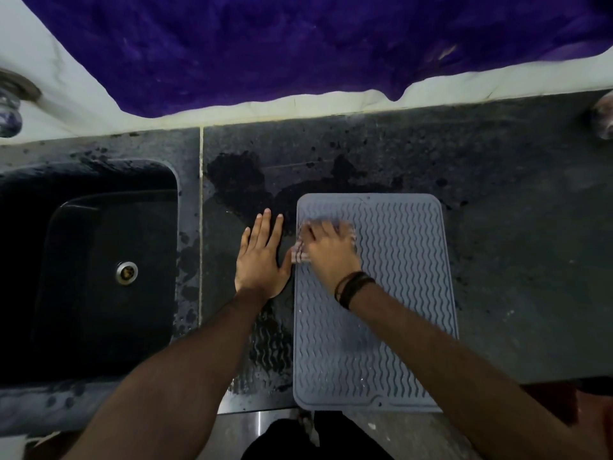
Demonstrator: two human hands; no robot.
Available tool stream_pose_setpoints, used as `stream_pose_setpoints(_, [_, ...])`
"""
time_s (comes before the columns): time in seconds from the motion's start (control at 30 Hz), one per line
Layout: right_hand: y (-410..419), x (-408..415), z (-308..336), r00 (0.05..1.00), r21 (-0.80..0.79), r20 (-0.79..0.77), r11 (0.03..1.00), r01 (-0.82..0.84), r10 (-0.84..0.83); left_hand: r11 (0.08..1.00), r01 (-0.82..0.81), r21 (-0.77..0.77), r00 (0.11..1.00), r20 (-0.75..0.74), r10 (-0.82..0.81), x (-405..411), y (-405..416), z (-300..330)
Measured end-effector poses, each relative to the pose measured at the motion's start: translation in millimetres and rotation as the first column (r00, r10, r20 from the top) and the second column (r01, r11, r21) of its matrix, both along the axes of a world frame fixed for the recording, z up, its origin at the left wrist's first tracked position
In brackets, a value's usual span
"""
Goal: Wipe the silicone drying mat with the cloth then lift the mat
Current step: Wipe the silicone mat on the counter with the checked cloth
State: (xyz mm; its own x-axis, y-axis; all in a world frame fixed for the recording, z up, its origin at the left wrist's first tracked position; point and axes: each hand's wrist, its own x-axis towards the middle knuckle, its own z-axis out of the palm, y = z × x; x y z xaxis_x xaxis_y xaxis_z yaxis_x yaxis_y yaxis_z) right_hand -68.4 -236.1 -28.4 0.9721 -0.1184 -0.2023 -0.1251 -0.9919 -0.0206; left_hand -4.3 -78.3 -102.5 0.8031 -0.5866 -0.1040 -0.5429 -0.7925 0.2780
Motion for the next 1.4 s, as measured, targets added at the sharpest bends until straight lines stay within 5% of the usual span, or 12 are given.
stream_pose_setpoints(0.27, [9.1,-25.8,16.6,1.000,0.188,0.017,0.982,0.017,-0.020,1.000,-0.010,-0.006,1.000,-0.007,0.010,1.4,-0.4,-1.3])
stream_pose_setpoints(0.37, [-12.6,25.9,24.4,0.992,0.162,0.082,0.983,0.081,-0.096,1.000,-0.018,0.004,1.000,-0.011,0.018,2.5,-1.4,-1.1])
stream_pose_setpoints(0.5, [-22.1,61.8,13.7,0.991,0.103,-0.044,0.986,0.129,-0.125,1.000,-0.014,0.023,1.000,-0.012,0.014,2.1,-0.9,-0.5])
stream_pose_setpoints(0.67, [-6.8,28.3,5.6,0.997,0.020,-0.060,0.999,0.042,-0.041,1.000,-0.014,-0.011,1.000,-0.004,0.014,2.0,0.0,-2.3])
stream_pose_setpoints(0.9, [24.1,-37.3,15.7,0.992,0.122,-0.121,0.993,-0.001,0.016,1.000,-0.008,0.011,1.000,-0.007,0.008,2.7,0.3,-3.1])
stream_pose_setpoints(1.13, [-16.3,42.4,27.0,0.990,0.182,0.046,0.975,0.125,-0.136,1.000,-0.017,0.012,1.000,0.000,0.017,1.6,-0.1,-1.4])
stream_pose_setpoints(1.4, [-2.8,29.8,7.5,0.996,0.088,-0.058,0.994,0.069,-0.064,1.000,-0.014,0.009,1.000,0.007,0.014,2.5,0.3,-2.9])
